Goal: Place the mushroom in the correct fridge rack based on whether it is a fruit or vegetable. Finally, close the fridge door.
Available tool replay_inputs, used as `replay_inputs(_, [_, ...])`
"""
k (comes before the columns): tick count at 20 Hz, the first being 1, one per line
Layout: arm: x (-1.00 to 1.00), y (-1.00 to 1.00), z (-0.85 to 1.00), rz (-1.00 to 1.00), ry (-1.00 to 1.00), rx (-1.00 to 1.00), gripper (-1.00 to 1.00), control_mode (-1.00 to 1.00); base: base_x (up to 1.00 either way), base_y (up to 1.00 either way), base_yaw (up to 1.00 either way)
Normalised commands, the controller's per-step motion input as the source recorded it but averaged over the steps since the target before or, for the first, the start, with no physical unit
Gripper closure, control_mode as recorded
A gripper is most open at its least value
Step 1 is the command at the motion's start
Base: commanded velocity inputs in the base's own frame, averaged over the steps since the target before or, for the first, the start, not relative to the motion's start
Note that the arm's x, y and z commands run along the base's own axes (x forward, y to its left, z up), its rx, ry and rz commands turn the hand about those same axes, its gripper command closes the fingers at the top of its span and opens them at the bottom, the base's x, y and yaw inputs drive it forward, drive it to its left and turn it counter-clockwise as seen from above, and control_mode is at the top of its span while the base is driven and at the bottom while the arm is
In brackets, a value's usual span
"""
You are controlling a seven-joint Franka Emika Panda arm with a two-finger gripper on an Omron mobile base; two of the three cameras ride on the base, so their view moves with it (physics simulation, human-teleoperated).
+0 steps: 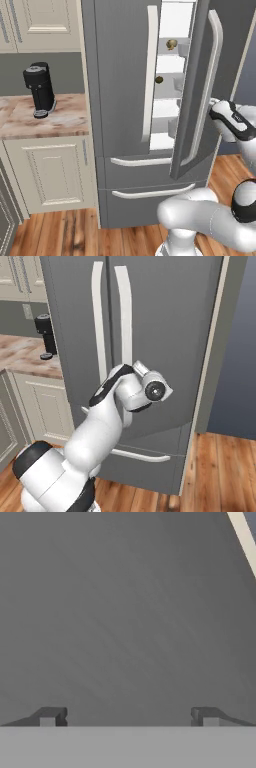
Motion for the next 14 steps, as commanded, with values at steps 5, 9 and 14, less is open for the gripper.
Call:
replay_inputs(5, [0.31, 0.32, 0.97, -0.19, 0.00, 0.22, -1.00, -1.00, 0.00, 0.00, 0.00])
replay_inputs(9, [0.57, 0.24, 0.78, -0.13, 0.00, 0.30, -1.00, -1.00, 0.00, 0.00, 0.00])
replay_inputs(14, [0.60, 0.14, 0.50, -0.12, 0.00, 0.28, -1.00, -1.00, 0.00, 0.00, 0.00])
